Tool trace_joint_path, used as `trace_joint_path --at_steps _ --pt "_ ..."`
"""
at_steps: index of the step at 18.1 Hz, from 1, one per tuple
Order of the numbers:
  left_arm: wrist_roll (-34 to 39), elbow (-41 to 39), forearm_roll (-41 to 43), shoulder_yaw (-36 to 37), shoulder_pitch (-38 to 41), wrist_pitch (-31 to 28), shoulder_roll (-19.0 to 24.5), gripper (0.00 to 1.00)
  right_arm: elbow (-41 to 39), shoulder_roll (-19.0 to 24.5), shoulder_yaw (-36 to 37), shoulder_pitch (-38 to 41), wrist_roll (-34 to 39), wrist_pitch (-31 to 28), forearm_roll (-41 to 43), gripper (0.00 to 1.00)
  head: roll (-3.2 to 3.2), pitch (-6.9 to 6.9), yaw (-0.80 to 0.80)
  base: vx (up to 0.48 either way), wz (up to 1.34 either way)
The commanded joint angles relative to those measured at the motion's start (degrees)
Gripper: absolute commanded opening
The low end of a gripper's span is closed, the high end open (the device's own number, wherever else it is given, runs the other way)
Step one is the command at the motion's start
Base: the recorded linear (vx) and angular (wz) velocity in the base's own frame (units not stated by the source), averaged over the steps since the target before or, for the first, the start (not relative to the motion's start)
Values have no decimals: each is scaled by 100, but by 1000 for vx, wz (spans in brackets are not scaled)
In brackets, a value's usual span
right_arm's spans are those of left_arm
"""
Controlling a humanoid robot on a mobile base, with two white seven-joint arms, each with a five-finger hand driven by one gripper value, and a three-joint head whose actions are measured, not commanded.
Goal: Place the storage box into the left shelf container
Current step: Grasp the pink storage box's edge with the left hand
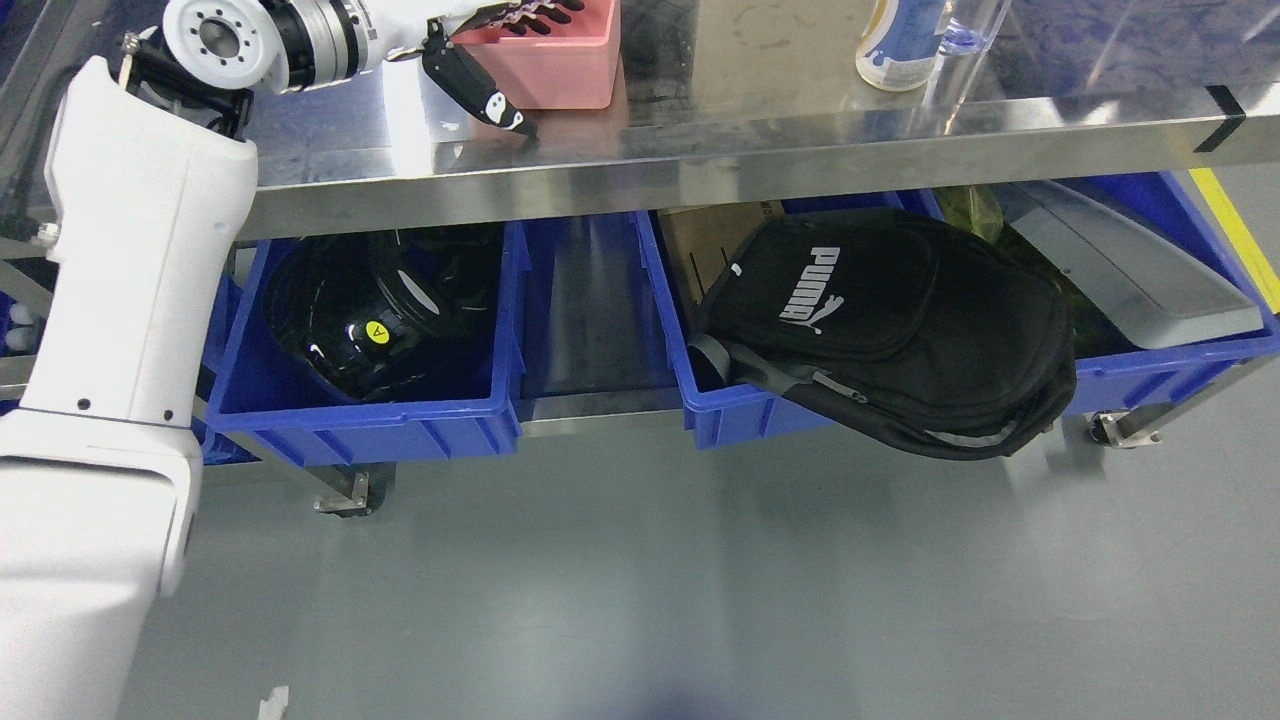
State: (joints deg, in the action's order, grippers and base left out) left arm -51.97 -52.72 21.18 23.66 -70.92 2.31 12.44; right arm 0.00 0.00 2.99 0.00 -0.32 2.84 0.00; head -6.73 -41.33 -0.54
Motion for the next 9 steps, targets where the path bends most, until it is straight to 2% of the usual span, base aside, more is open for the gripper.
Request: trace_joint_path --at_steps 1,3,5,7,9 --pt "-51 789 168 -124 -1 -29 -461 69 -100 -100 0 -18 24 -2 123 100 0 0 0 0 0" --pt "-42 938 150 -422 25 84 -514 61 -100 -100 0 -18 15 -2 123 100 0 0 0 -1 24" --pt "-68 947 115 -1036 96 286 -628 45 -100 -100 8 -27 23 6 123 100 0 0 0 -2 31" --pt "-103 947 115 -1573 271 742 -769 27 -100 -100 0 -27 15 6 123 100 0 0 0 -5 15" --pt "-156 947 -42 -2073 517 1497 -813 1 -100 -100 0 -18 23 -2 123 100 0 0 0 -9 38"
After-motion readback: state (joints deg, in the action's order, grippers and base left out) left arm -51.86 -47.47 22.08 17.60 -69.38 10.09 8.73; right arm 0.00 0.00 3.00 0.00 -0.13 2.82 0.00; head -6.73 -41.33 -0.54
